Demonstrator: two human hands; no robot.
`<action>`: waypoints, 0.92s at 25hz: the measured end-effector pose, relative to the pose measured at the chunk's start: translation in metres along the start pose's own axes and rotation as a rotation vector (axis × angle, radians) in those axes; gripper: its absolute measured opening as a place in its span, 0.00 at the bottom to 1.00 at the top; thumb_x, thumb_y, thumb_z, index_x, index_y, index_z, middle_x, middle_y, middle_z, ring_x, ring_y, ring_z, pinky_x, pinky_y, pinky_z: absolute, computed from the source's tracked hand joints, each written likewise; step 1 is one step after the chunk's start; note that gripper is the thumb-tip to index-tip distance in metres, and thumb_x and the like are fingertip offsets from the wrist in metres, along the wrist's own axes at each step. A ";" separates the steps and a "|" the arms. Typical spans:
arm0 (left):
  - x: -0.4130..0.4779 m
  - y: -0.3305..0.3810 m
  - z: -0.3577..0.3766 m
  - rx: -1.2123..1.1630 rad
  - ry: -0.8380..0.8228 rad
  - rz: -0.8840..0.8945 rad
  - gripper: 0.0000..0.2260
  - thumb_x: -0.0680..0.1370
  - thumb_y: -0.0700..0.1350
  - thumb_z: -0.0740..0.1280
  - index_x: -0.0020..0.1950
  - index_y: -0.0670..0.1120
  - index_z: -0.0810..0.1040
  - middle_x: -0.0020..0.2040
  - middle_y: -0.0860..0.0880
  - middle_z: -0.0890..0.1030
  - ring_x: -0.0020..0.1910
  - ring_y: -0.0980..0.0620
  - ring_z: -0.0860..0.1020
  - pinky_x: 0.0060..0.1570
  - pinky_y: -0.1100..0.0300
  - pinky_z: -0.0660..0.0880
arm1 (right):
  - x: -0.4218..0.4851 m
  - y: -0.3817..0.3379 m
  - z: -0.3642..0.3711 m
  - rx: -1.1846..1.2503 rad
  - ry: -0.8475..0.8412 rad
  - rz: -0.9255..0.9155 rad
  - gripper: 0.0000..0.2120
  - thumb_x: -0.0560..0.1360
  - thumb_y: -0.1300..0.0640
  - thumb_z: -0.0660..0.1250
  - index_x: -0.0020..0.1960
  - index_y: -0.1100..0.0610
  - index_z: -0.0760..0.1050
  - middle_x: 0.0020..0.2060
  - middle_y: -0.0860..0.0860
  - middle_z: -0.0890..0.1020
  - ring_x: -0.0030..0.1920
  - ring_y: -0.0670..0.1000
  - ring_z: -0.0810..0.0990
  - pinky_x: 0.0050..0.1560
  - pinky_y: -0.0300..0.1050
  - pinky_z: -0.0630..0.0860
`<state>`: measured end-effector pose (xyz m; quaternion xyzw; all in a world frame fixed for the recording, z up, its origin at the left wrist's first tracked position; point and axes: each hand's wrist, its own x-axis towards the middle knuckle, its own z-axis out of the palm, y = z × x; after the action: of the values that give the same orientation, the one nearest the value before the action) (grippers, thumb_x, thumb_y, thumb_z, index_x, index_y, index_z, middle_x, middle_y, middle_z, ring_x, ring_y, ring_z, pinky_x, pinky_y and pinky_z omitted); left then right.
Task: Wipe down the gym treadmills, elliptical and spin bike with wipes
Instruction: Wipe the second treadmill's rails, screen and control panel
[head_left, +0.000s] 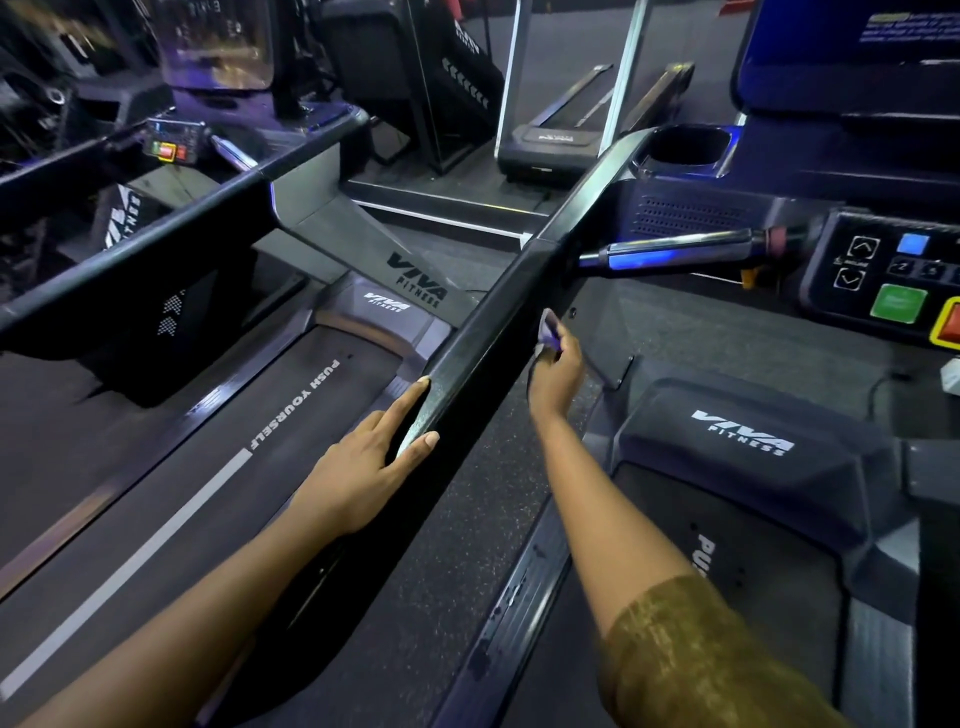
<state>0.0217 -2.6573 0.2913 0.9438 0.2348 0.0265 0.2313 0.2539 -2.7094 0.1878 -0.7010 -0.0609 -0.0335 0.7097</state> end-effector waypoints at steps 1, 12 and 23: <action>0.000 0.000 0.000 0.003 -0.001 0.000 0.26 0.72 0.74 0.46 0.67 0.77 0.40 0.67 0.52 0.71 0.64 0.52 0.70 0.58 0.58 0.66 | -0.013 0.002 -0.002 0.014 -0.005 0.018 0.18 0.72 0.74 0.59 0.59 0.65 0.76 0.54 0.59 0.79 0.53 0.52 0.76 0.50 0.21 0.65; 0.001 -0.001 0.001 0.003 -0.014 -0.004 0.27 0.71 0.74 0.45 0.69 0.76 0.41 0.67 0.51 0.72 0.64 0.49 0.71 0.62 0.54 0.67 | -0.094 -0.003 -0.026 0.201 0.014 0.239 0.19 0.75 0.72 0.58 0.57 0.55 0.78 0.51 0.54 0.82 0.46 0.48 0.78 0.44 0.36 0.73; 0.002 0.000 -0.001 -0.001 -0.020 -0.032 0.26 0.76 0.66 0.49 0.72 0.72 0.43 0.66 0.51 0.71 0.64 0.50 0.70 0.61 0.55 0.67 | -0.019 0.006 0.010 0.382 0.077 0.386 0.16 0.74 0.74 0.59 0.58 0.64 0.76 0.55 0.58 0.79 0.51 0.50 0.75 0.54 0.36 0.73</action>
<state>0.0232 -2.6564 0.2923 0.9399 0.2476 0.0137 0.2346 0.2360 -2.7001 0.1792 -0.5514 0.0955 0.0878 0.8241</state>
